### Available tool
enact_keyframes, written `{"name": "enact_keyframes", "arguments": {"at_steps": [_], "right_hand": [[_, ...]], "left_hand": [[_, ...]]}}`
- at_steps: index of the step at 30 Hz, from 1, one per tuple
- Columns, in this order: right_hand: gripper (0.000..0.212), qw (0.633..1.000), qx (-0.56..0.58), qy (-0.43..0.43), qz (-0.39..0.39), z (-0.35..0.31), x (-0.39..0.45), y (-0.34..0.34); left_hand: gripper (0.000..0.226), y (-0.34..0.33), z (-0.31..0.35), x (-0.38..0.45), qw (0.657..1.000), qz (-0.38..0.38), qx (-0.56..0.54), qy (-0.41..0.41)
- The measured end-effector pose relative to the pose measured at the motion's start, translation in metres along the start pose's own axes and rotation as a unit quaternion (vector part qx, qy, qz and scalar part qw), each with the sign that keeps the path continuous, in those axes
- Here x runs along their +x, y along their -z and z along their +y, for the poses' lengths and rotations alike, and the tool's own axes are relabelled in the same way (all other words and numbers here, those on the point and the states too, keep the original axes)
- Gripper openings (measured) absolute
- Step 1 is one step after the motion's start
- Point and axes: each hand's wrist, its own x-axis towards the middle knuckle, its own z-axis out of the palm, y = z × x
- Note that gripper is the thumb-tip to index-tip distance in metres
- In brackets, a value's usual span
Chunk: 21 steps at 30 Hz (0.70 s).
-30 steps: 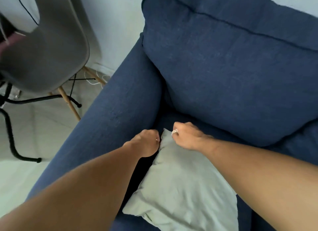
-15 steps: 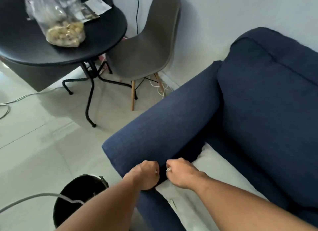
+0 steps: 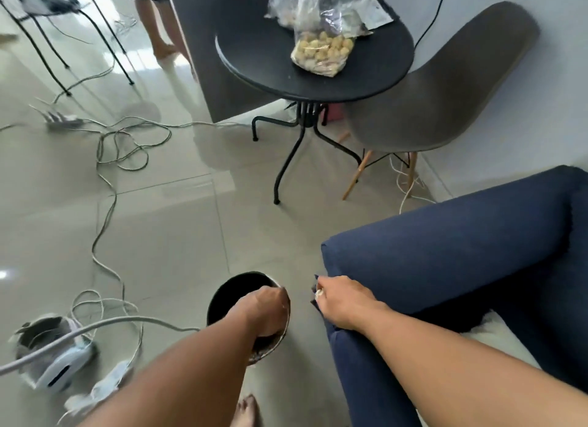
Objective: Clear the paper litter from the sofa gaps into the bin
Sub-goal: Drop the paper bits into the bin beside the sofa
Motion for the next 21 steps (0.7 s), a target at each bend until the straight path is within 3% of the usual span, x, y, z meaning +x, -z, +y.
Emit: {"name": "enact_keyframes", "arguments": {"at_steps": [6, 11, 21], "right_hand": [[0.018, 0.999, -0.028, 0.018, -0.011, -0.071, 0.014, -0.003], [0.021, 0.999, -0.033, 0.023, 0.003, -0.104, 0.028, 0.006], [0.019, 1.0, 0.012, 0.024, 0.009, -0.144, 0.064, -0.028]], "left_hand": [[0.022, 0.0, -0.077, -0.015, 0.994, 0.043, -0.072, 0.068], [0.036, -0.011, -0.104, -0.007, 0.987, 0.07, -0.125, 0.072], [0.033, -0.005, -0.158, -0.014, 0.989, 0.071, -0.093, 0.093]]}}
